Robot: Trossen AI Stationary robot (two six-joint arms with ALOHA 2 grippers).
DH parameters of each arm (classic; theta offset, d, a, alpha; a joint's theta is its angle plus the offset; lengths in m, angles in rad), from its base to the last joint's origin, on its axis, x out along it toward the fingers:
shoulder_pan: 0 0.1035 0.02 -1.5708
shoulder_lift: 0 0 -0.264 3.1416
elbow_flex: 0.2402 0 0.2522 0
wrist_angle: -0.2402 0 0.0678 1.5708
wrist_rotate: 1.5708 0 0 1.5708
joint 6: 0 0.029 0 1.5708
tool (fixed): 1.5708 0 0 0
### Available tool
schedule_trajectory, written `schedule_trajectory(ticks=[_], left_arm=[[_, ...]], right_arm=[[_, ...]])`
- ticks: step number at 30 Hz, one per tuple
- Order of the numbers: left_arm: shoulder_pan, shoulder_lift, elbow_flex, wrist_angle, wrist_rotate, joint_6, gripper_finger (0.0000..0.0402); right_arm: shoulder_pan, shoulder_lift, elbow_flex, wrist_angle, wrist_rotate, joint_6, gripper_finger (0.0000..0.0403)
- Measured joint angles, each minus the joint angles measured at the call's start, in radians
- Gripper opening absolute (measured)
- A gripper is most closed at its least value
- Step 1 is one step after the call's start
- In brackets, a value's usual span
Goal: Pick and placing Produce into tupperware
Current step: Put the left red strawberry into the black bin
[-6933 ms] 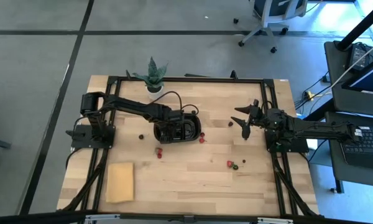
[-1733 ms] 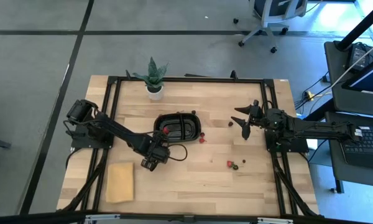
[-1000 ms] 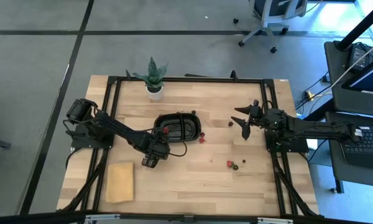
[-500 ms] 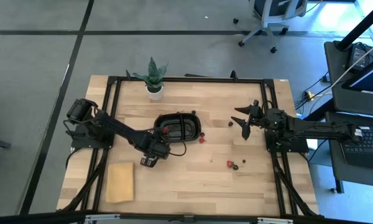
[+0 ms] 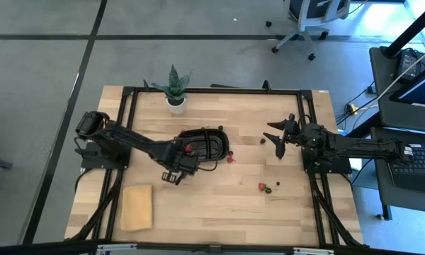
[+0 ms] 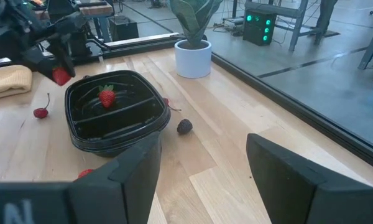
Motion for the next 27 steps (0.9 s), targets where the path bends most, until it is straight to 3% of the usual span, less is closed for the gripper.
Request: schedule_trajectory(ticks=[9, 16, 27], left_arm=[[0.137, 0.000, 0.023, 0.077, -0.001, 0.155, 0.0139], [0.238, 0.000, 0.023, 0.225, 0.097, 0.251, 0.0138], [0.321, 0.026, 0.008, 0.311, 0.134, 0.262, 0.0138]], right_arm=[[0.000, 0.000, 0.000, 0.000, 0.000, -0.018, 0.0238], [0.000, 0.000, 0.000, 0.000, 0.000, -0.027, 0.0238], [0.000, 0.000, 0.000, -0.001, 0.000, -0.030, 0.0238]])
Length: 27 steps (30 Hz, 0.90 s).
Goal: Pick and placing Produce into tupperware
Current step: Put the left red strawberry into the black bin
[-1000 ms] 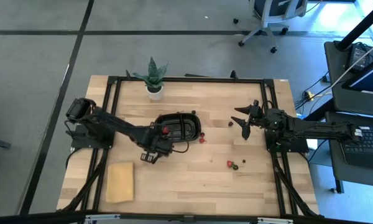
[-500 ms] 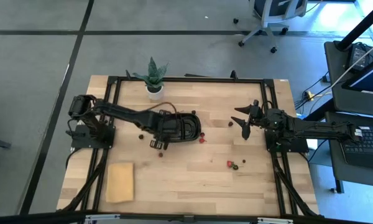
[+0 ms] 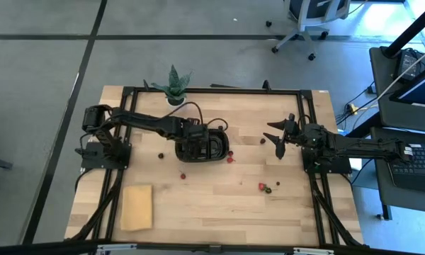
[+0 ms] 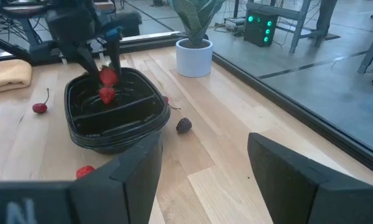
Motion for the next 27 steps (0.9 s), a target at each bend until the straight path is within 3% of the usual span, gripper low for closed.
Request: schedule_trajectory(ticks=[14, 27], left_arm=[[0.036, 0.110, -0.001, 0.061, 0.000, 0.027, 0.0138], [0.044, 0.111, -0.001, 0.080, 0.000, -0.017, 0.0151]], right_arm=[[0.000, -0.001, 0.000, 0.001, 0.000, 0.002, 0.0238], [0.000, 0.000, 0.000, 0.001, 0.000, 0.002, 0.0238]])
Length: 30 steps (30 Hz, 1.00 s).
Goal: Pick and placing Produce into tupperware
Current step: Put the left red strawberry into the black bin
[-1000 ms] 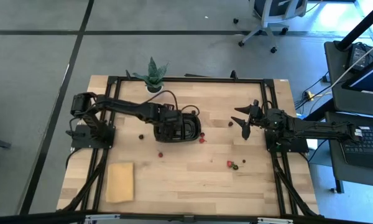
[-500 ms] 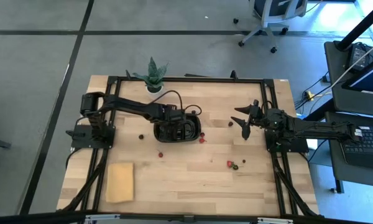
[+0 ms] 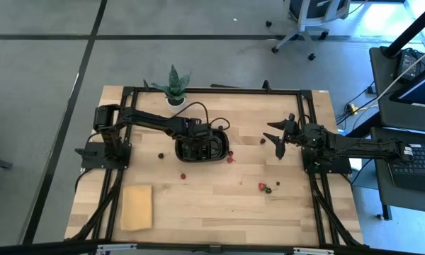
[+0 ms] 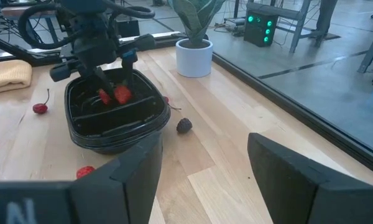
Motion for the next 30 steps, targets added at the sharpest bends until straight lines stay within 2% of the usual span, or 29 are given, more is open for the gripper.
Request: schedule_trajectory(ticks=[30], left_arm=[[0.000, -0.001, 0.000, -0.001, 0.000, -0.019, 0.0153]], right_arm=[[0.000, 0.000, 0.000, 0.000, 0.000, 0.000, 0.0238]])
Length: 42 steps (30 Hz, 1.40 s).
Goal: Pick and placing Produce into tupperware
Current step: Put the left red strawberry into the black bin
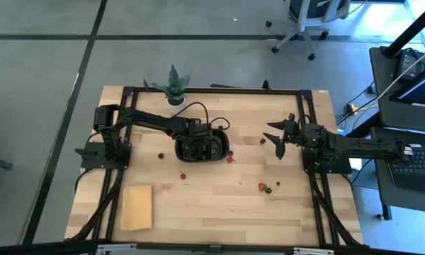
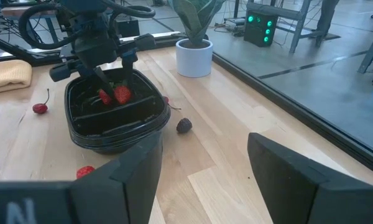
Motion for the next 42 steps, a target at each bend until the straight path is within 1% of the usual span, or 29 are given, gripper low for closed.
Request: schedule_trajectory(ticks=[23, 30, 33, 37, 42], left_arm=[[-0.002, -0.009, 0.002, -0.011, -0.013, -0.046, 0.0153], [-0.003, -0.016, 0.050, -0.139, -0.013, -0.045, 0.0153], [-0.003, -0.016, 0.075, -0.156, -0.013, -0.049, 0.0153], [-0.002, -0.016, 0.119, -0.191, -0.013, -0.051, 0.0167], [-0.002, -0.016, 0.193, -0.247, -0.013, -0.044, 0.0205]], right_arm=[[-0.001, 0.000, 0.000, 0.000, 0.000, -0.024, 0.0238], [-0.001, 0.000, 0.000, 0.000, 0.000, -0.025, 0.0238], [-0.001, 0.000, 0.000, 0.000, 0.000, -0.025, 0.0238], [-0.001, 0.000, 0.000, 0.000, 0.000, -0.025, 0.0238], [-0.001, 0.000, 0.000, 0.001, -0.001, -0.025, 0.0238]])
